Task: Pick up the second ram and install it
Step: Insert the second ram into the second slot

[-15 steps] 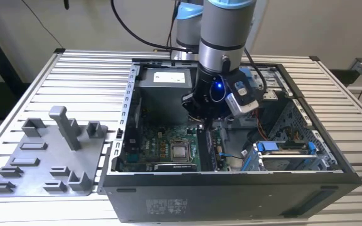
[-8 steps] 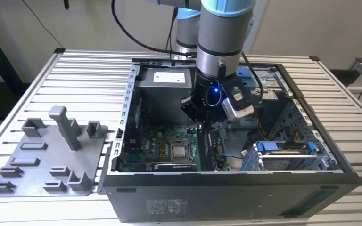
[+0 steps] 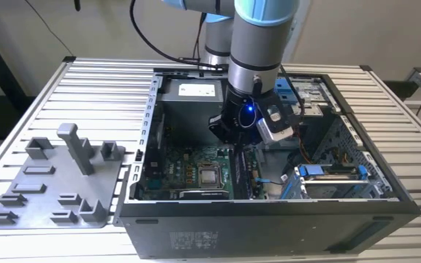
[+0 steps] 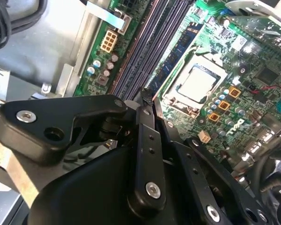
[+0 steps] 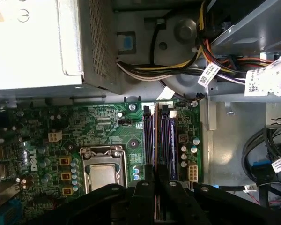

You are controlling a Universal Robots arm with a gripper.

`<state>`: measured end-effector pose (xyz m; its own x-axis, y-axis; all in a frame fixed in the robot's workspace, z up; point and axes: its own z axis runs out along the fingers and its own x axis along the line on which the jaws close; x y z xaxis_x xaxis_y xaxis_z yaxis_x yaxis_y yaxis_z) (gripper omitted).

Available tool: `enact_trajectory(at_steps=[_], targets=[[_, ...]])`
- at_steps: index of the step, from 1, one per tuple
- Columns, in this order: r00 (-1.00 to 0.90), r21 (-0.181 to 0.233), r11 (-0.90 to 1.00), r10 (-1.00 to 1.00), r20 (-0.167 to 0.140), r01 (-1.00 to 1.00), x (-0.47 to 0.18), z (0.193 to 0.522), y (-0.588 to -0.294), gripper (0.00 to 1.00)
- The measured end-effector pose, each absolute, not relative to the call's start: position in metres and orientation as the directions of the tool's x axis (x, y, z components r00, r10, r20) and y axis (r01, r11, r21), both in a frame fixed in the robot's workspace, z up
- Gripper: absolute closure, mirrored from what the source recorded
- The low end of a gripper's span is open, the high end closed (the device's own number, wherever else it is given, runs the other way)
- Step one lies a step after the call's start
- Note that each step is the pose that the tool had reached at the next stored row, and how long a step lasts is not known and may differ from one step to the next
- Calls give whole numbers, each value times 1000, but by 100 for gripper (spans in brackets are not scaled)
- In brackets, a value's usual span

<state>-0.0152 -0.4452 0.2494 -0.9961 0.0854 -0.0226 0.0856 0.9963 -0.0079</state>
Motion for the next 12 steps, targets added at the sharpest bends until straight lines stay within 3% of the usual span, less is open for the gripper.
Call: enact_trajectory(at_steps=[12], targets=[[-996,-8,996,85,-23,86,-15,240,-451,86]])
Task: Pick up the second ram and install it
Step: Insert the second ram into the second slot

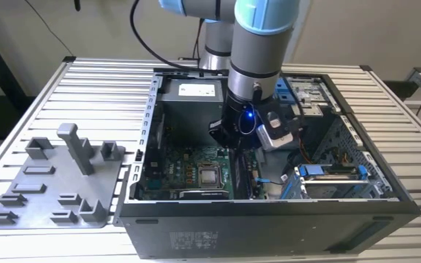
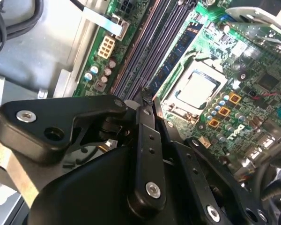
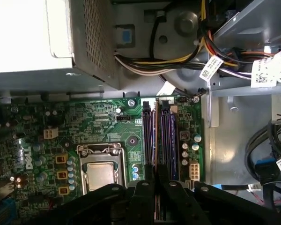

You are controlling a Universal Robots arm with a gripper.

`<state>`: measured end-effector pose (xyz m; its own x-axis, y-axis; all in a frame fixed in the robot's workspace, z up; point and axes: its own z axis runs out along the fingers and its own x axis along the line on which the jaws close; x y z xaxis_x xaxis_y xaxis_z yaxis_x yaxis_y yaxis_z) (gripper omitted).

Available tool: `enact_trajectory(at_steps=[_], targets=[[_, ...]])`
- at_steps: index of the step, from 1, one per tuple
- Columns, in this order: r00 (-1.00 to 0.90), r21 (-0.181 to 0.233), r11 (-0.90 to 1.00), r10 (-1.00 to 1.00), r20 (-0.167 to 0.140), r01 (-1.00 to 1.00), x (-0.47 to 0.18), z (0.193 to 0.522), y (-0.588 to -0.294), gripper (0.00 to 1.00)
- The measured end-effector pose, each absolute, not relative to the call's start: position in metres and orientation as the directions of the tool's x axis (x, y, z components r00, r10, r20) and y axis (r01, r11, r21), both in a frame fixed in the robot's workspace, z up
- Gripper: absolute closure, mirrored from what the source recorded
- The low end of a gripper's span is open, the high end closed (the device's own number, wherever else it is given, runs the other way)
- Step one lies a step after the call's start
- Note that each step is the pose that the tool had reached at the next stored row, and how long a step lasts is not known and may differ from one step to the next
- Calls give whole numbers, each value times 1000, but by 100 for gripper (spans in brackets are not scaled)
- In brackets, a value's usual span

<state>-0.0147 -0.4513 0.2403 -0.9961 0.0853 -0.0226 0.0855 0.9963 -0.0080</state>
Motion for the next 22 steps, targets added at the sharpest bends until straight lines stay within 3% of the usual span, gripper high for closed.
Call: enact_trajectory(at_steps=[22], targets=[[-997,-15,997,79,-23,79,-15,226,-457,86]])
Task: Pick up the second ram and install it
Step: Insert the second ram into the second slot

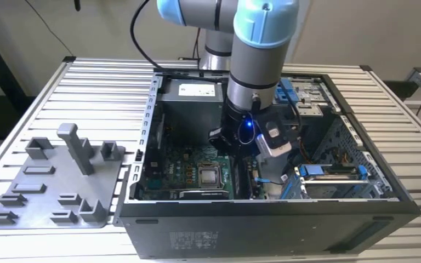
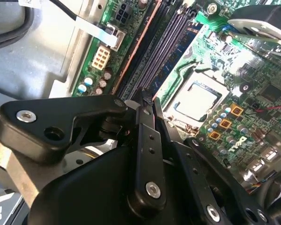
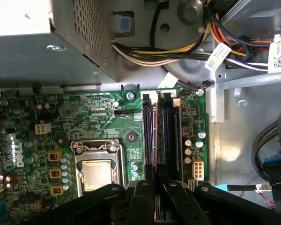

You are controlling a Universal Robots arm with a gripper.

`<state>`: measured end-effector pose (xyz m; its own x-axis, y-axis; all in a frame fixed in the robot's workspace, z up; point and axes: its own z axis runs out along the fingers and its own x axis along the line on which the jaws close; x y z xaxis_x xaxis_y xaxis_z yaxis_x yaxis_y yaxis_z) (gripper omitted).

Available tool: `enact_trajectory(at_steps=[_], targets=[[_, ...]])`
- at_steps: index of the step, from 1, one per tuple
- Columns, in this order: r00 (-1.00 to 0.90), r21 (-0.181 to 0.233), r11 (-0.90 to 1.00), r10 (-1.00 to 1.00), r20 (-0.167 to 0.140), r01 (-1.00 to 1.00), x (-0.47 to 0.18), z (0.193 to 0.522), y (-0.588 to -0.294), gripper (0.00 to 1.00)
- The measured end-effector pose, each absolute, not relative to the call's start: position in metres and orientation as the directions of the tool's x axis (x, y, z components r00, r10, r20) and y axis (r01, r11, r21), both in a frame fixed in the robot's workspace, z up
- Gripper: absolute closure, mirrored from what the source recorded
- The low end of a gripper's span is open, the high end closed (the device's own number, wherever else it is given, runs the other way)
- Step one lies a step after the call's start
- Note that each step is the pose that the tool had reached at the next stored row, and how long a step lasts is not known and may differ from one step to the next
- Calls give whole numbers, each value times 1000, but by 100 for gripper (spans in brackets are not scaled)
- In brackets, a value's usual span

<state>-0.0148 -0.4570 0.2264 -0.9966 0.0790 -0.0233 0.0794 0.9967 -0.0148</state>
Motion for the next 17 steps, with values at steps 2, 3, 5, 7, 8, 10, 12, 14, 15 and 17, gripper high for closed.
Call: enact_trajectory(at_steps=[2,3,5,7,8,10,12,14,15,17], targets=[[-997,-16,997,76,-24,76,-15,225,-458,86],[-997,-16,997,74,-24,75,-15,225,-458,86],[-997,-16,997,73,-27,73,-15,224,-458,86],[-997,-16,997,71,-33,72,-15,223,-458,86],[-997,-16,997,71,-34,72,-15,223,-458,86],[-997,-16,997,71,-34,71,-15,223,-459,86],[-997,-16,997,71,-34,72,-16,223,-460,86],[-997,-16,997,71,-34,72,-16,222,-460,86],[-997,-17,997,71,-34,71,-16,222,-460,86],[-997,-17,997,71,-34,71,-16,221,-461,86]])
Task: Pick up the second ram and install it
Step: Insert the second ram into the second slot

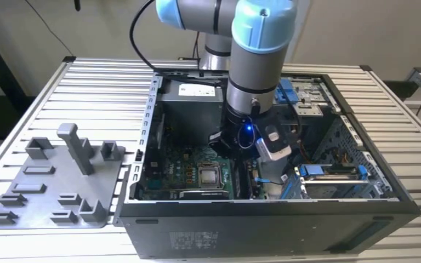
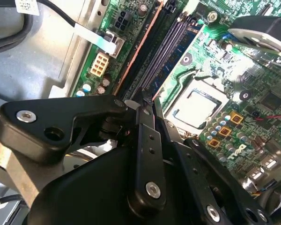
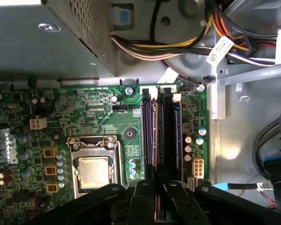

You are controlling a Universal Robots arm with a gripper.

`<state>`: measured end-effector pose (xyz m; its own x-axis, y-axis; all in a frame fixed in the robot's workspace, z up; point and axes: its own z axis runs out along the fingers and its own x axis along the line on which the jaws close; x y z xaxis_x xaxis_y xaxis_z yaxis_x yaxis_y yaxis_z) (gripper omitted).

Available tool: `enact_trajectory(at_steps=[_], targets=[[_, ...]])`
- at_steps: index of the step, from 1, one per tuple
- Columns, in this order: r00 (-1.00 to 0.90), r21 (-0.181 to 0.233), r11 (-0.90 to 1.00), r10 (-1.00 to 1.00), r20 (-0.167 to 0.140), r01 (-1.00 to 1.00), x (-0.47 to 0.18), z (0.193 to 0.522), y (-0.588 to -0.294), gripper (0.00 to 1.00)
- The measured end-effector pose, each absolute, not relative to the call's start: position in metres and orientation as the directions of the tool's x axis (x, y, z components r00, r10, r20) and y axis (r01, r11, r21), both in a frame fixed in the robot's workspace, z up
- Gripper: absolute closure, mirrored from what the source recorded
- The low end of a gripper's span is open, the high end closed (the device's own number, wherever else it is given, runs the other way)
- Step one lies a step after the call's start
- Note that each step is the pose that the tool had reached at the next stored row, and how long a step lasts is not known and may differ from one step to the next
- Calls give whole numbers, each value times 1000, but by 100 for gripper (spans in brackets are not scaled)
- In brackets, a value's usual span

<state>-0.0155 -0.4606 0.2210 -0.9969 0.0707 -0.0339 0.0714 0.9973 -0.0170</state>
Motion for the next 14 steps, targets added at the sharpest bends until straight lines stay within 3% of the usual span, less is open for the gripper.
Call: enact_trajectory(at_steps=[14], targets=[[-998,-18,998,55,-34,55,-16,218,-460,86]])
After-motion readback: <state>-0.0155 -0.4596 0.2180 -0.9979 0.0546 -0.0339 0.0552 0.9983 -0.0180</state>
